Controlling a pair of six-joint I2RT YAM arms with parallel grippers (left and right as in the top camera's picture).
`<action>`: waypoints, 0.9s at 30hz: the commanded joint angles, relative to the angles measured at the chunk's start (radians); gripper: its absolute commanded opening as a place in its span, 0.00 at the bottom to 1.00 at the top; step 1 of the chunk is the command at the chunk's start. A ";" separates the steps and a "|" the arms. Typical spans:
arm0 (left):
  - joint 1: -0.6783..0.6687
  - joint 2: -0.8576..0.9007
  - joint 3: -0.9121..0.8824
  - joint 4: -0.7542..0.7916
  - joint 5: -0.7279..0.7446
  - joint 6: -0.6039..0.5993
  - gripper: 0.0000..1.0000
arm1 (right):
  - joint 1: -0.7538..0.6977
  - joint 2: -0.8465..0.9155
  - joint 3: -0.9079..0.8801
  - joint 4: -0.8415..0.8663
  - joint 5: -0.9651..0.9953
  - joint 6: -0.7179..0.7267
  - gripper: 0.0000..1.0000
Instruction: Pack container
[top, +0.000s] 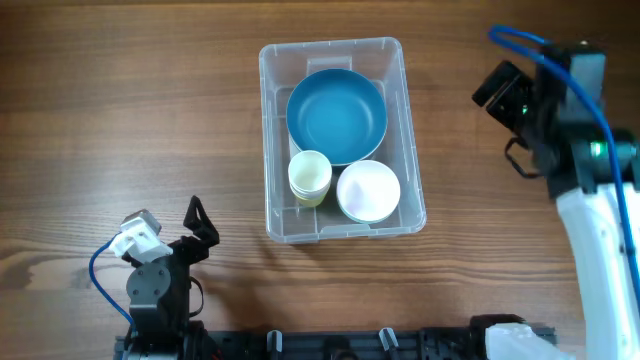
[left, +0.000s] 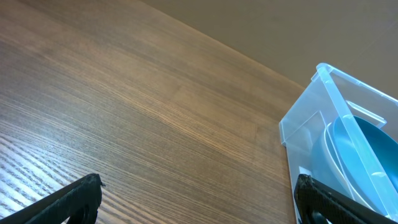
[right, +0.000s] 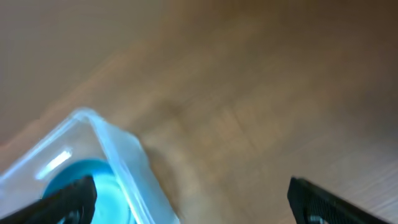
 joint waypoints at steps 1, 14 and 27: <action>0.008 -0.012 -0.007 0.004 0.008 0.017 1.00 | 0.001 -0.206 -0.154 0.164 -0.196 -0.444 1.00; 0.008 -0.012 -0.007 0.004 0.008 0.017 1.00 | 0.000 -0.914 -0.904 0.406 -0.224 -0.562 1.00; 0.008 -0.012 -0.007 0.004 0.008 0.017 1.00 | -0.003 -1.243 -1.189 0.422 -0.232 -0.558 1.00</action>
